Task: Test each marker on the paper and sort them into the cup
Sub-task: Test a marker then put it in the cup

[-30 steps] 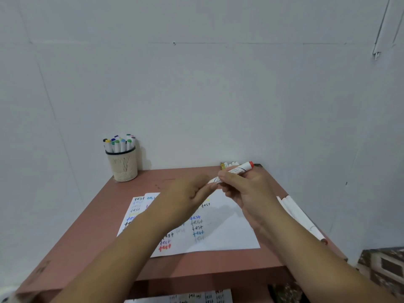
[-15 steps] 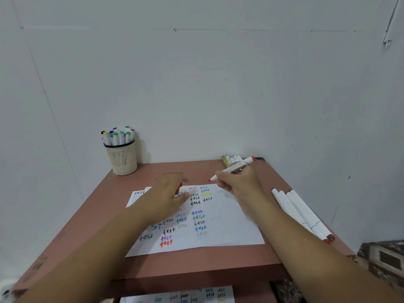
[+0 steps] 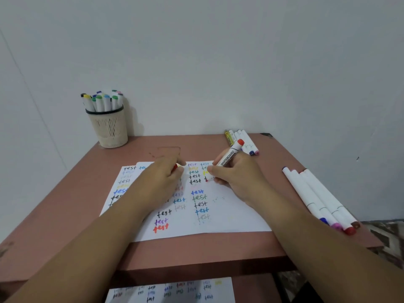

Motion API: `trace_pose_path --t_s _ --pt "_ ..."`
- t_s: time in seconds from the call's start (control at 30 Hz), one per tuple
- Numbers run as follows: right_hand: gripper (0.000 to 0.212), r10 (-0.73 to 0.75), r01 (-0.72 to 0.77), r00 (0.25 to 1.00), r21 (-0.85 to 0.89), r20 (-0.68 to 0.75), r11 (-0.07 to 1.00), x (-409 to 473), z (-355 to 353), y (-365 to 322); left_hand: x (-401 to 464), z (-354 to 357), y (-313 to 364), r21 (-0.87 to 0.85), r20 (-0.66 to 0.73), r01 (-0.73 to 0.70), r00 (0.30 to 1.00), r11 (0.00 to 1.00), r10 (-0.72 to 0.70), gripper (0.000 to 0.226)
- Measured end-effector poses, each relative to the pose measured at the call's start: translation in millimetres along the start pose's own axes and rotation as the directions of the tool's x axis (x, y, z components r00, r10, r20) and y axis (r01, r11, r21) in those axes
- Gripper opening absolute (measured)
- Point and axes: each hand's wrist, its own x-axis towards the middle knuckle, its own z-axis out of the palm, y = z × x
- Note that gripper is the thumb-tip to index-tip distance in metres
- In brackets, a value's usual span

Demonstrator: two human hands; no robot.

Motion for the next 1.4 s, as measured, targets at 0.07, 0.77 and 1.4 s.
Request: trace_pose_path --t_s 0.07,0.77,1.4 --pt "0.017 0.002 -0.002 1.0 -0.017 0.007 1.0 -1.4 0.0 -1.1 -0.7 0.5 -0.2 0.008 0.0 0.007 1.0 1.0 -0.007 0.015" --pt "0.012 -0.023 0.005 0.992 -0.145 -0.124 0.989 0.4 -2.9 5.4 -6.9 -2.1 8.2 -0.113 -0.082 0.038 0.996 0.993 -0.047 0.019" --pt "0.009 -0.035 0.007 0.989 -0.193 -0.142 0.981 -0.2 -1.2 3.5 -6.1 -4.1 3.3 -0.05 -0.038 -0.1 0.994 0.994 0.098 0.018"
